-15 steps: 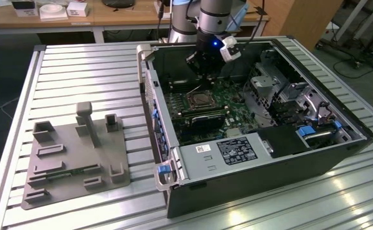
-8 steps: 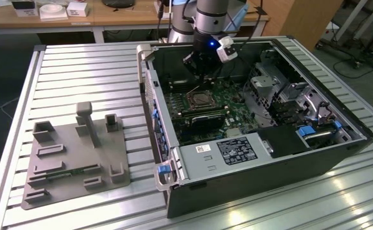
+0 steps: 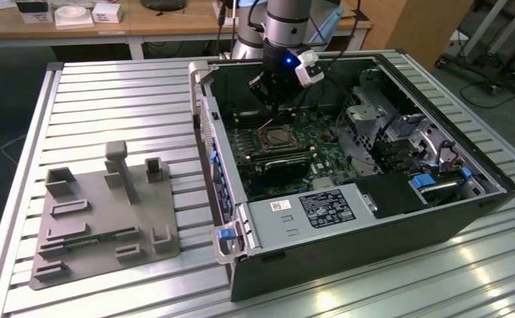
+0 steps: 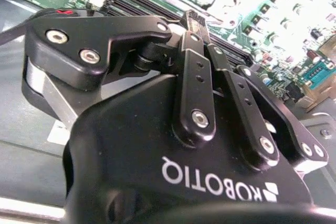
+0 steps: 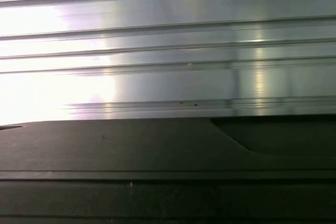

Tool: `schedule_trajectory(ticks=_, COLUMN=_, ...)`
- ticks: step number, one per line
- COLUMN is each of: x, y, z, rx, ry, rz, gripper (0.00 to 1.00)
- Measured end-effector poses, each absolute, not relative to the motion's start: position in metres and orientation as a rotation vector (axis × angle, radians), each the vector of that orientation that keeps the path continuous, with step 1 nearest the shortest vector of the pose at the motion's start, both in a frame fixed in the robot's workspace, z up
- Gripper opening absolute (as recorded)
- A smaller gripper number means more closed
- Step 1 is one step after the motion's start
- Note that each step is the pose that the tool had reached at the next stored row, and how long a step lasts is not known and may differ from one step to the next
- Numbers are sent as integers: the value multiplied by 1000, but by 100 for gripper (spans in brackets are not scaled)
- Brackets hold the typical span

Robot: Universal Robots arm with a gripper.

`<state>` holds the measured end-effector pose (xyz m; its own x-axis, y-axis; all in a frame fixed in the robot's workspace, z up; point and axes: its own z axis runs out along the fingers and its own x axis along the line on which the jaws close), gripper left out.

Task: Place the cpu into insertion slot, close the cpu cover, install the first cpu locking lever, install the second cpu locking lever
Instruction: 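Install the first cpu locking lever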

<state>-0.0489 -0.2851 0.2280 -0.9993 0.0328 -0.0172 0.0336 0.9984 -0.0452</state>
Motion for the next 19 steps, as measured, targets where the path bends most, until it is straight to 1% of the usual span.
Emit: schedule_trajectory(ticks=19, x=-55, y=-288, z=228, rx=52, ry=3124, rz=-83, gripper=10)
